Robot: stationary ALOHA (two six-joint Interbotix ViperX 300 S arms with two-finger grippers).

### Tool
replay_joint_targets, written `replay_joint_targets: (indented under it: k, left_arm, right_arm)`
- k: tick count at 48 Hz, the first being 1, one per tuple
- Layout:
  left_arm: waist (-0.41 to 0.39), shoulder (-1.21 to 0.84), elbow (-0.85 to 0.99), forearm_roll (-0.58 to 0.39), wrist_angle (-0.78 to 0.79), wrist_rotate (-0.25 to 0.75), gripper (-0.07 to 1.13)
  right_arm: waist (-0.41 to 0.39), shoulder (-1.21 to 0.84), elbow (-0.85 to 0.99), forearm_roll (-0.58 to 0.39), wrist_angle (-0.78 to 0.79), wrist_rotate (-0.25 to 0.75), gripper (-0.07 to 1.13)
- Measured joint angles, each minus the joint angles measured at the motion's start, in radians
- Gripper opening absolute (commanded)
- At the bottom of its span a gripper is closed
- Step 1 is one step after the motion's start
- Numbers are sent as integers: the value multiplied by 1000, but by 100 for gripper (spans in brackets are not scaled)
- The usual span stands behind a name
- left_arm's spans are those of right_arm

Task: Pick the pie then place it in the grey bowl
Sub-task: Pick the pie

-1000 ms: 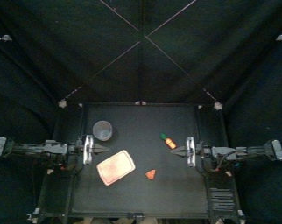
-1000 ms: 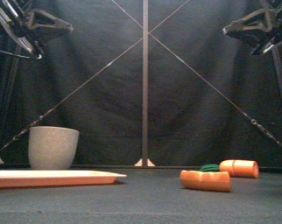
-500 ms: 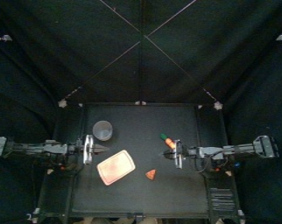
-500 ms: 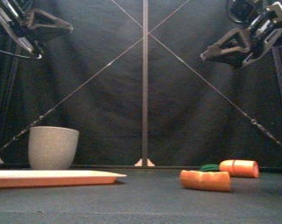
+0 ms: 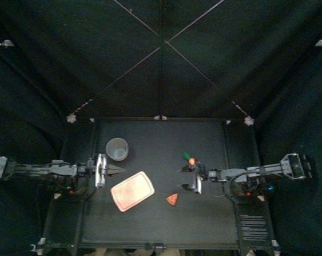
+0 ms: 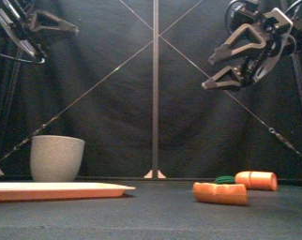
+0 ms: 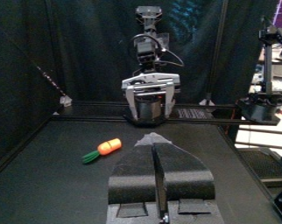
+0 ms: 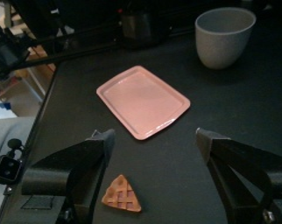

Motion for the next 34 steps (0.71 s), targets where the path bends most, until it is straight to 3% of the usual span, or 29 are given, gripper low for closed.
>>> replay_joint_targets:
  k: [10,25,34]
  left_arm:
    - [11,0,0,-2,0,0,-3]
    - [21,0,0,-2,0,0,-3]
    - [31,0,5,-2,0,0,-3]
  right_arm:
    - [44,178,-156,-54,192,-5,104]
    - [118,420,-399,-195,772,-18,104]
    - [169,489,-446,-334,879,-28,104]
